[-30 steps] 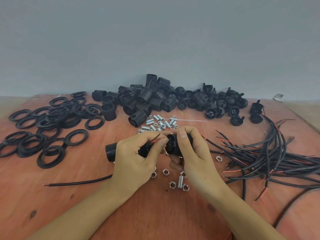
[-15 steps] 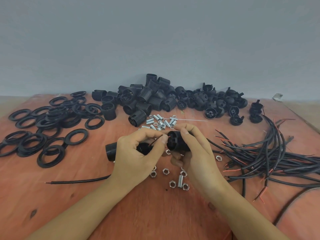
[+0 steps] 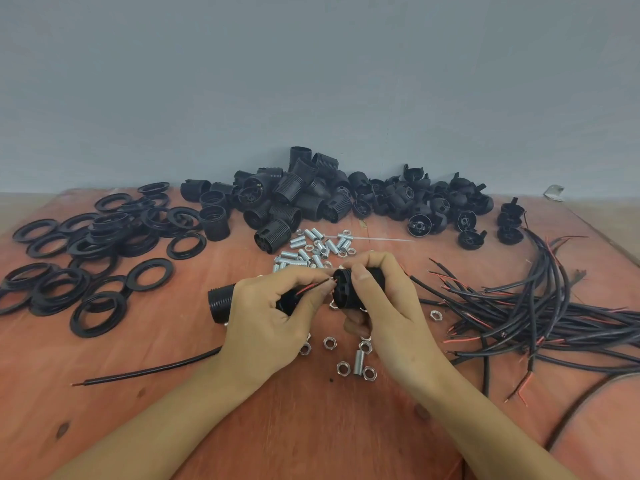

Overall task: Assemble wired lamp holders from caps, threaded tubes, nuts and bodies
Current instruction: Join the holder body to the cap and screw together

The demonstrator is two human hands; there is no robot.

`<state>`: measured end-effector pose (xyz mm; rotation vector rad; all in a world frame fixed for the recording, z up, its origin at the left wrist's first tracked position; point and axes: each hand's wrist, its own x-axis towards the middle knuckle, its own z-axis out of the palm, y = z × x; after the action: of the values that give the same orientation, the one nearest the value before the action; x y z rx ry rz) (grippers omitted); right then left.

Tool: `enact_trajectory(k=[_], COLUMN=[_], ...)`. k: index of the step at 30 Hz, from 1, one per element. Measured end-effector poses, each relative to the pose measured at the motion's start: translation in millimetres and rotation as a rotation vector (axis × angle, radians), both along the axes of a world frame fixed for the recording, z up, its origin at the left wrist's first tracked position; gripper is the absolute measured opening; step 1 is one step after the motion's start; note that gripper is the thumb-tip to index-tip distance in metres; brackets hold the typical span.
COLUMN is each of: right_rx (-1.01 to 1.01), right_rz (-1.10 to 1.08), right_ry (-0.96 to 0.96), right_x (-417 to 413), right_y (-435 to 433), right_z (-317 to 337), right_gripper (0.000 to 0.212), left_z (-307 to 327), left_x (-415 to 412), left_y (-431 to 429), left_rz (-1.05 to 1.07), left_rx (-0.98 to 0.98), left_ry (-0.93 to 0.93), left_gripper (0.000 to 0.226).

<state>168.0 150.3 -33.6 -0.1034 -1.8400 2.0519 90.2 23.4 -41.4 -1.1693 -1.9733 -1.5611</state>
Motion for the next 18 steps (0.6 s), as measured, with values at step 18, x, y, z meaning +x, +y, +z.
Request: enact_trajectory(k=[18], right_rx=[0.202], right_rz=[0.010], right_ry=[0.018], right_x=[-0.2], right_y=[6.3], right_z=[-5.4], right_gripper=[0.012], left_z=[-5.4], left_x=[0.7], left_y=[-0.3], left_rz=[-0.010], left_rx=[-0.025], left_ry=[-0.064], left_gripper=[0.011])
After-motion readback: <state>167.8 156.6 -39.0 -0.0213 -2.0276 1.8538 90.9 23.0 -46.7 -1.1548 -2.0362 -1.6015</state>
